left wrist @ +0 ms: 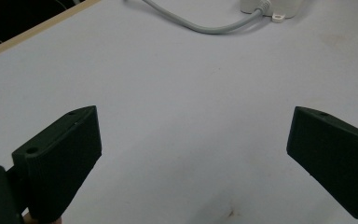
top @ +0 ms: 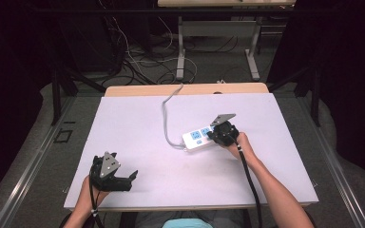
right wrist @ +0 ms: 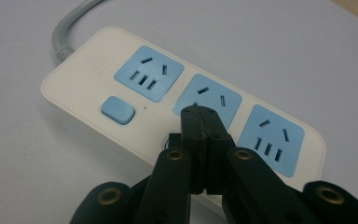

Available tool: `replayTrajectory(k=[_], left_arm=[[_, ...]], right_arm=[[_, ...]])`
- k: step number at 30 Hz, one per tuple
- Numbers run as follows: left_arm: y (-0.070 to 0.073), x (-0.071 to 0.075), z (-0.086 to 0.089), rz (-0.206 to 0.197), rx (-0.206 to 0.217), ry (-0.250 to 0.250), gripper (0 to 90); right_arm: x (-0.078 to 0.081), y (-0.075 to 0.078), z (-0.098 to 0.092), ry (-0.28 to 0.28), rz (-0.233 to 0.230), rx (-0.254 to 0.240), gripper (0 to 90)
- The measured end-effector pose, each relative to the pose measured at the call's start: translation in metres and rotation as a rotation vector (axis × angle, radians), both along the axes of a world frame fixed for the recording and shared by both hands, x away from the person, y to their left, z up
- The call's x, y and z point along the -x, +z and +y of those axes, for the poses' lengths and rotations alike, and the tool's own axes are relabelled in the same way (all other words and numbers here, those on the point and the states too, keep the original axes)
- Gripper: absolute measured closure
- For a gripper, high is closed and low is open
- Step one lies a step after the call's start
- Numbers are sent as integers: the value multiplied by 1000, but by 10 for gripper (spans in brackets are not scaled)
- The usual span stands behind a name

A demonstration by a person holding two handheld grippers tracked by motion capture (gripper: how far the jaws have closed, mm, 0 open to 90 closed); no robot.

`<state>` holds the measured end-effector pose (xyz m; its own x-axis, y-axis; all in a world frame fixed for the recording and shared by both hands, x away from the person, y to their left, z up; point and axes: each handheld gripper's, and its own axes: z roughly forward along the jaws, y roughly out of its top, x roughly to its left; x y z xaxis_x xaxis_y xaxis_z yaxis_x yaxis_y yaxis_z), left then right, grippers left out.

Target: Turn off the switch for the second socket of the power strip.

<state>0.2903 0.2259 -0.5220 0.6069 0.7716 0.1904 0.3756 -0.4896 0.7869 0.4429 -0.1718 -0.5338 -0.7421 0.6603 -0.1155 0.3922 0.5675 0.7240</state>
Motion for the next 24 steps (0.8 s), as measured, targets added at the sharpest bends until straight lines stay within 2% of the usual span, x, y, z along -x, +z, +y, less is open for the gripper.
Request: replayTrajectory(k=[3, 4, 6, 7, 8, 14, 15, 16, 18, 19, 20, 21, 23, 24], left_arm=[[0, 0, 0, 0, 11, 1, 29], [0, 0, 0, 0, 11, 1, 29], [0, 0, 0, 2, 7, -2, 29], [0, 0, 0, 1, 3, -2, 29], [0, 0, -1, -1, 8, -2, 29], [0, 0, 0, -3, 7, -2, 29], [0, 0, -1, -1, 10, -3, 29], [0, 0, -1, -1, 12, -4, 29], [0, 0, -1, 1, 9, -6, 29], [0, 0, -1, 6, 8, -7, 29], [0, 0, -1, 3, 3, -9, 29], [0, 0, -1, -1, -8, -7, 29], [0, 0, -1, 3, 2, -8, 29], [0, 1, -1, 7, 10, -7, 29]], right_arm=[[2, 0, 0, 2, 3, -1, 900], [1, 0, 0, 13, -12, 12, 900], [2, 1, 0, 9, 2, 17, 900], [0, 1, -1, 27, -12, 21, 900], [1, 0, 0, 11, -11, 1, 900], [2, 1, -1, 15, 10, 0, 900], [3, 0, -1, 11, 4, -18, 900], [3, -1, -1, 12, -5, -16, 900], [3, 0, -1, 23, 13, -11, 900], [3, 0, -1, 22, 5, 1, 900], [3, -1, 0, 20, -14, -11, 900], [3, -1, 1, 24, -12, -12, 900], [2, -2, 0, 39, -16, -17, 900], [3, -2, 2, 29, 0, -29, 900]])
